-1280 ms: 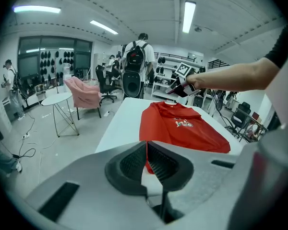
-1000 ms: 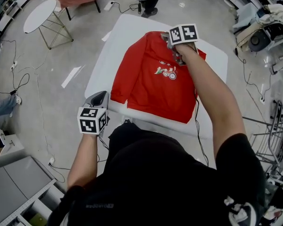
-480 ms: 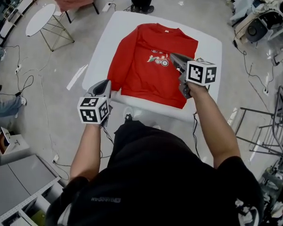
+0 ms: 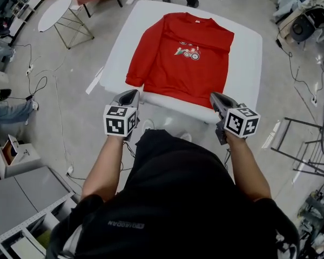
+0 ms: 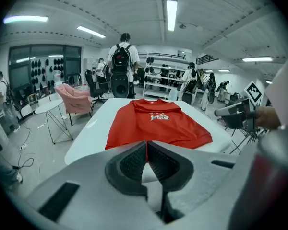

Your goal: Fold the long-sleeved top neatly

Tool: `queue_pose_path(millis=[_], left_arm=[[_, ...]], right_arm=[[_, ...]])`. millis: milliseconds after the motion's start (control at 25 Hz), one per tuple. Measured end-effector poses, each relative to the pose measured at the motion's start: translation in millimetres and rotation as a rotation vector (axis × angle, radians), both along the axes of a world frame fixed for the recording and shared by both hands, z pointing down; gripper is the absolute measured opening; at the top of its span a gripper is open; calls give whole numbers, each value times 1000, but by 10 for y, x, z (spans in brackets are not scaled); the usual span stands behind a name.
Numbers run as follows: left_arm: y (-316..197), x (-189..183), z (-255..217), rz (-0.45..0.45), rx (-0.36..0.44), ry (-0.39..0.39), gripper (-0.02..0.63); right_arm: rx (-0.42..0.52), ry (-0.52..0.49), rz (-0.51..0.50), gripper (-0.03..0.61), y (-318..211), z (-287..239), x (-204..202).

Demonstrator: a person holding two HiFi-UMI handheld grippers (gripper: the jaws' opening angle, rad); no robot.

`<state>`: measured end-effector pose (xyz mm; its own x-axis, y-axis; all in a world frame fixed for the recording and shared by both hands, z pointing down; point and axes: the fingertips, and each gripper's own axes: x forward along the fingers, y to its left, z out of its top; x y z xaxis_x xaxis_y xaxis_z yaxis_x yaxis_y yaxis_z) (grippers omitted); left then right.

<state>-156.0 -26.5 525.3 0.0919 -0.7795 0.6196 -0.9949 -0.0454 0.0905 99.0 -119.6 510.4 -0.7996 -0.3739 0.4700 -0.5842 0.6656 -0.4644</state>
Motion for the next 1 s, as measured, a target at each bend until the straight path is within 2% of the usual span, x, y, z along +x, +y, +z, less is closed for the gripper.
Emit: queue_pose_path(millis=[160,360,480,680,720,800,840,1000], left_arm=[[-130,-92,54,87,-17,-95,9],[-281,-260,142,216,-55,-167,9],[-381,-348,253,305,-57,-248,9],[-364,-297,539,513,-92,-359,12],[-360,-266,607,565,-97,-382,22],[-336,-211,765,667,-116,-444,92],[-327,-197,834,707,-123,-478,101],[-378,-224,1003,781,-124,-557,121]], right_arm=[[75,86,7,5,155,87,9],[3,33,102,5,268,129,-207],[18,47,141,5,334,145,-373],[-14,60,202,5,564,239,-617],[-11,71,210,5,603,252,-659],[1,96,233,5,668,262,-713],[5,103,248,5,704,257,-729],[11,122,306,5,867,257,-766]])
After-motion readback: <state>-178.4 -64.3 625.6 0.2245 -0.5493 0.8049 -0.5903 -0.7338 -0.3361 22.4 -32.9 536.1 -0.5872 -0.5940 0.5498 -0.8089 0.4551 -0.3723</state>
